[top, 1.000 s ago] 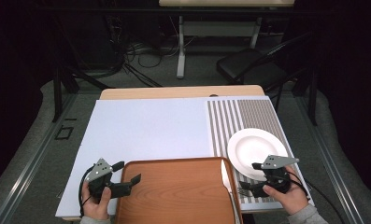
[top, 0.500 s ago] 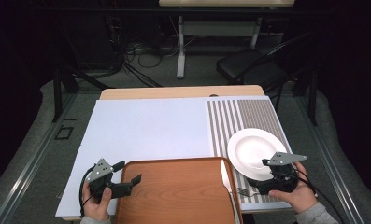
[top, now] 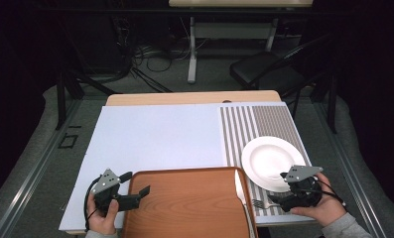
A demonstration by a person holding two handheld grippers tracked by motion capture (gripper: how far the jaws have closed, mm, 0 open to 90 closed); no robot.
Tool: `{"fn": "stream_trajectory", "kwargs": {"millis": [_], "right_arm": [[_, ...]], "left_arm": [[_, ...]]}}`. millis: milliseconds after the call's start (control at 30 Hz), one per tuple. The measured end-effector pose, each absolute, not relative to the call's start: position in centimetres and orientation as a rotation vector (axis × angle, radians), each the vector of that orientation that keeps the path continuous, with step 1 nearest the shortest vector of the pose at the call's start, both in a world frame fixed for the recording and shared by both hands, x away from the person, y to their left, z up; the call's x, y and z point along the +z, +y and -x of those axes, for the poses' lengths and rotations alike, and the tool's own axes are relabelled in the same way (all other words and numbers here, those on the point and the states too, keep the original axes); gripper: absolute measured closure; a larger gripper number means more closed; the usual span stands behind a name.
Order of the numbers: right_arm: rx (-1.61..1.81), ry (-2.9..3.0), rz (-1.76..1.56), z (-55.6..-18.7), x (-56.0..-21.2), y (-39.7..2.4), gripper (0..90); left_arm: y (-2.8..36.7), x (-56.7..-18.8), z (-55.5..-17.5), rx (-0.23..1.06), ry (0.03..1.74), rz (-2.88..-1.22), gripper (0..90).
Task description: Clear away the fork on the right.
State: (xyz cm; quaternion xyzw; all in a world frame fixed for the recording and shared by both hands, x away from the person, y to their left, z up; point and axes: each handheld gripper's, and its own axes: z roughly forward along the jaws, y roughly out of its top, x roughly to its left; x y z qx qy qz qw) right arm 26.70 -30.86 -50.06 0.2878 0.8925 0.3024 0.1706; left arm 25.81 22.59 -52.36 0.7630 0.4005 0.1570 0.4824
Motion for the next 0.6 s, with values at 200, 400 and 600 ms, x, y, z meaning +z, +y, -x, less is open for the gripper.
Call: {"fn": "stream_trajectory", "kwargs": {"millis": [200,400,600], "right_arm": [[0.817,2.562,-0.744,-26.3,-49.8,-31.3,27.5],[0.766,2.566,-0.710,-25.9,-49.7,-31.9,34.1],[0.694,2.600,-0.688,-25.7,-49.8,-32.3,41.0]], "left_arm": [[22.5,-52.4,-25.8,0.374,0.976,-1.859,16.0],[22.4,-52.4,-25.8,0.372,0.977,-1.858,16.0],[22.4,-52.4,-25.8,0.371,0.977,-1.856,16.0]]}}
